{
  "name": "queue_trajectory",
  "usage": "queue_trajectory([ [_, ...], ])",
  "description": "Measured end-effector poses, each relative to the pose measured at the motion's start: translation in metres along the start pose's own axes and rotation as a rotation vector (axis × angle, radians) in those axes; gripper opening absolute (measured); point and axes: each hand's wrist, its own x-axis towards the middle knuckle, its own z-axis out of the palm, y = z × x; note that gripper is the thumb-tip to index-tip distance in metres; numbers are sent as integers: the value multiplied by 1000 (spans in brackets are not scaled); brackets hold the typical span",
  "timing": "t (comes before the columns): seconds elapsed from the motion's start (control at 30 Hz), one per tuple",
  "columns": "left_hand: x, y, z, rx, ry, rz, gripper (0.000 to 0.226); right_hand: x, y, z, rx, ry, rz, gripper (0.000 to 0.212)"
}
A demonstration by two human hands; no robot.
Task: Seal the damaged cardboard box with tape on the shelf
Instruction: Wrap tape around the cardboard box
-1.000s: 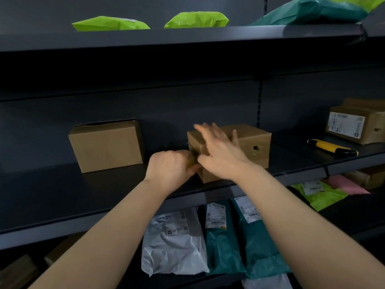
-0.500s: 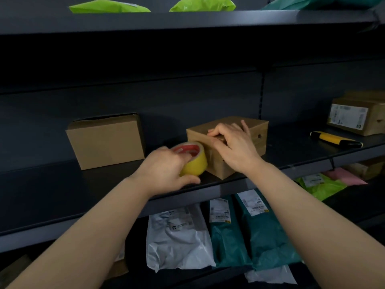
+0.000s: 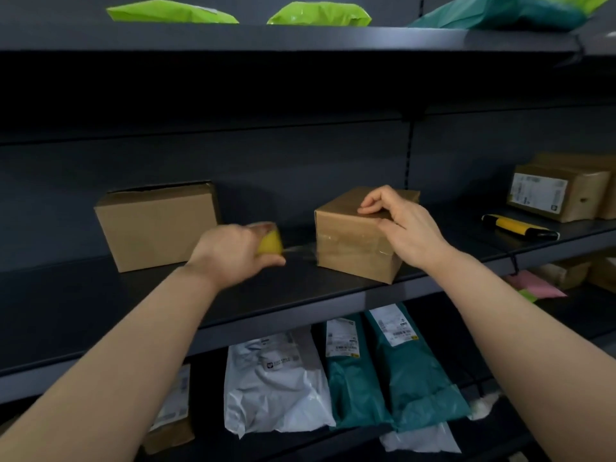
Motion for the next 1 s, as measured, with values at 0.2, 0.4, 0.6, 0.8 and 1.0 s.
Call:
queue_trajectory([
  [0.2,7,18,15,-21,111,-42,80,-4,-6,-5,-216,66,-26,50],
  [0.4,10,21,18,-113,105,-111,83,7,-8,0,-249,15,63,46],
  [0.6,15,20,17,-108,144,-127,83,0,-2,0,-124,31,82,45],
  [0.8,28,22,13,-130,103,-105,82,-2,0,-1,-56,25,137,46],
  [1.0,42,21,17,-155,68,-118,83,-5,2,-4,31,5,140,33],
])
